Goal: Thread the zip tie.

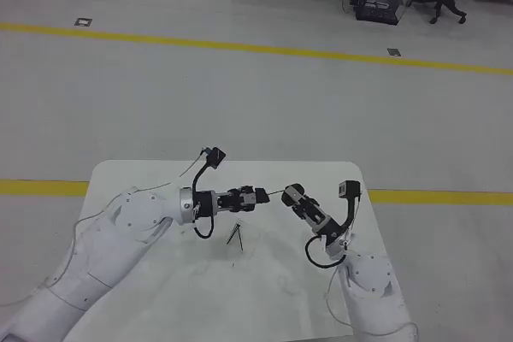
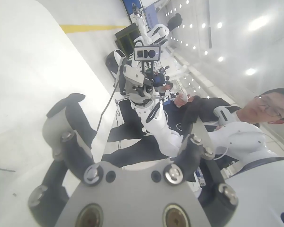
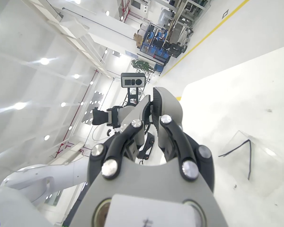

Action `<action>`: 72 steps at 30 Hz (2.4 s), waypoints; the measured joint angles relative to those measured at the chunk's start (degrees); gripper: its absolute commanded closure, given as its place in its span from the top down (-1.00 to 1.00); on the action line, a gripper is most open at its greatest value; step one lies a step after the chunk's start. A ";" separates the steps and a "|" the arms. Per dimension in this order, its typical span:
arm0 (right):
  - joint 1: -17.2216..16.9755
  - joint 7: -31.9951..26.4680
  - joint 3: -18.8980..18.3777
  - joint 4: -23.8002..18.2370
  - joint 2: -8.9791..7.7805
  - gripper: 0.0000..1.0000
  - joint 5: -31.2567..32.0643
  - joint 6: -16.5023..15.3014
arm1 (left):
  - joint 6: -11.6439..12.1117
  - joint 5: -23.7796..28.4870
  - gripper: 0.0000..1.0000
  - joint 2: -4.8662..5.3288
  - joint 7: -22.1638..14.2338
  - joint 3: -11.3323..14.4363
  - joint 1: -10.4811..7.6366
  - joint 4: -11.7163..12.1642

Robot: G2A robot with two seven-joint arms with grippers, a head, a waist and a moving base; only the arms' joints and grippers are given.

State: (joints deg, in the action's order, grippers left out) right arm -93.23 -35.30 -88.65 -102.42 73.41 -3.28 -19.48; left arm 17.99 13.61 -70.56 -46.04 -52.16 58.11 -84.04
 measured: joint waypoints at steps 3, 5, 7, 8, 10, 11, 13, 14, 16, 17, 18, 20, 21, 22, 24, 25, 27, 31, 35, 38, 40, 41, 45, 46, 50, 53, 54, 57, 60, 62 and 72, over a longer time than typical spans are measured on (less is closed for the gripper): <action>0.25 0.30 0.99 0.34 0.00 -1.00 0.10 0.00 | 0.38 0.64 0.46 -0.13 0.30 0.51 -0.28 0.55; 0.43 0.60 1.49 0.51 -0.01 -1.00 0.34 0.00 | 0.57 0.84 0.28 -0.21 0.35 0.83 -0.56 0.88; 0.60 0.88 1.94 0.64 -0.04 -1.00 0.68 0.00 | 0.72 0.99 0.08 -0.29 0.35 1.18 -0.89 1.26; 0.67 1.01 2.08 0.69 -0.06 -1.00 0.78 0.00 | 0.76 1.00 -0.02 -0.32 0.37 1.31 -1.02 1.43; 0.83 1.33 2.32 0.77 -0.10 -1.00 1.06 0.00 | 0.86 0.93 -0.10 -0.37 0.56 1.59 -1.29 1.79; 0.89 1.48 2.40 0.77 -0.13 -1.00 1.25 0.00 | 0.91 0.91 -0.12 -0.39 0.69 1.68 -1.36 1.90; 0.95 1.72 2.62 0.78 -0.19 -1.00 1.58 0.00 | 1.02 0.83 -0.12 -0.42 1.01 1.82 -1.50 2.11; 0.98 1.73 2.71 0.79 -0.22 -1.00 1.72 0.00 | 1.06 0.82 -0.12 -0.42 1.12 1.87 -1.54 2.17; 1.07 1.69 2.92 0.84 -0.30 -1.00 2.02 0.00 | 1.12 0.82 -0.12 -0.43 1.30 1.97 -1.61 2.28; 1.10 1.72 2.98 0.86 -0.34 -1.00 2.07 0.00 | 1.13 0.82 -0.12 -0.43 1.36 2.01 -1.65 2.33; 1.14 1.83 3.05 0.85 -0.38 -1.00 2.08 0.00 | 1.10 0.71 -0.12 -0.42 1.47 2.05 -1.71 2.40; 1.19 2.01 3.14 0.78 -0.44 -1.00 2.13 0.00 | 0.95 0.42 -0.16 -0.41 1.69 2.12 -1.78 2.43; 1.20 2.10 3.20 0.72 -0.48 -1.00 2.22 0.00 | 0.87 0.29 -0.18 -0.39 1.83 2.16 -1.80 2.43; 1.20 2.16 3.25 0.68 -0.51 -1.00 2.28 0.00 | 0.81 0.21 -0.24 -0.38 1.90 2.18 -1.81 2.42; 1.19 2.31 3.39 0.63 -0.58 -1.00 2.44 0.00 | 0.67 0.08 -0.30 -0.35 1.97 2.23 -1.84 2.39; 1.19 2.38 3.45 0.62 -0.62 -1.00 2.51 0.00 | 0.61 0.05 -0.34 -0.34 1.98 2.26 -1.86 2.39; 1.18 2.51 3.65 0.64 -0.69 -1.00 2.74 0.00 | 0.44 -0.04 -0.40 -0.33 1.99 2.36 -1.93 2.46; 1.23 2.99 3.97 0.57 -0.81 -1.00 3.01 0.00 | 0.14 -0.15 -0.24 -0.31 2.16 2.52 -2.05 2.61; 1.15 3.61 3.84 -0.23 -0.94 -1.00 2.57 0.00 | 0.04 -0.27 0.08 -0.21 2.53 2.30 -2.05 2.75; 1.19 3.67 3.39 -0.62 -1.08 -1.00 2.06 0.00 | 0.02 -0.34 0.74 -0.04 2.91 1.73 -1.92 2.86; 1.25 3.64 2.95 -0.93 -1.18 -1.00 1.70 0.00 | -0.01 -0.42 0.92 0.12 3.11 1.25 -1.79 2.82; 1.25 3.61 2.76 -1.07 -1.23 -1.00 1.58 0.00 | -0.01 -0.42 1.00 0.19 3.18 1.02 -1.72 2.77; 1.26 3.40 2.03 -1.71 -1.41 -1.00 1.11 0.00 | -0.14 -0.71 1.00 0.54 3.42 0.01 -1.43 2.44; 1.25 3.34 1.96 -1.77 -1.45 -1.00 1.04 0.00 | -0.12 -0.65 1.00 0.59 3.48 -0.14 -1.34 2.32; 1.45 3.36 2.10 -1.61 -1.52 -1.00 0.98 0.00 | 0.19 0.28 1.00 0.62 3.19 0.00 -1.03 1.86; 1.69 3.88 2.58 -1.29 -1.50 -1.00 0.80 0.00 | 0.47 1.15 0.96 0.43 3.02 0.73 -1.15 1.98; 1.77 4.09 2.79 -1.23 -1.49 -1.00 0.68 0.00 | 0.60 1.35 0.92 0.36 3.05 1.00 -1.26 2.11; 2.02 4.28 3.40 -1.17 -1.45 -1.00 0.34 0.00 | 0.83 1.76 0.82 0.22 3.16 1.47 -1.51 2.53; 2.23 4.17 4.00 -1.12 -1.42 -1.00 -0.07 0.00 | 1.01 2.09 0.72 0.13 3.25 1.76 -1.68 2.78; 2.25 4.13 4.30 -1.08 -1.40 -1.00 -0.23 0.00 | 1.12 2.22 0.58 0.09 3.36 1.91 -1.69 2.81; 1.04 4.08 4.62 -0.85 -1.62 -1.00 1.56 0.00 | 1.18 2.19 -0.20 0.11 3.86 2.35 -1.18 2.26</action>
State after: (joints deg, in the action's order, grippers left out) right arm -92.19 -31.23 -84.03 -103.27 71.79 -1.72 -19.48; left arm 19.18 15.80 -70.45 -42.18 -49.81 56.93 -81.79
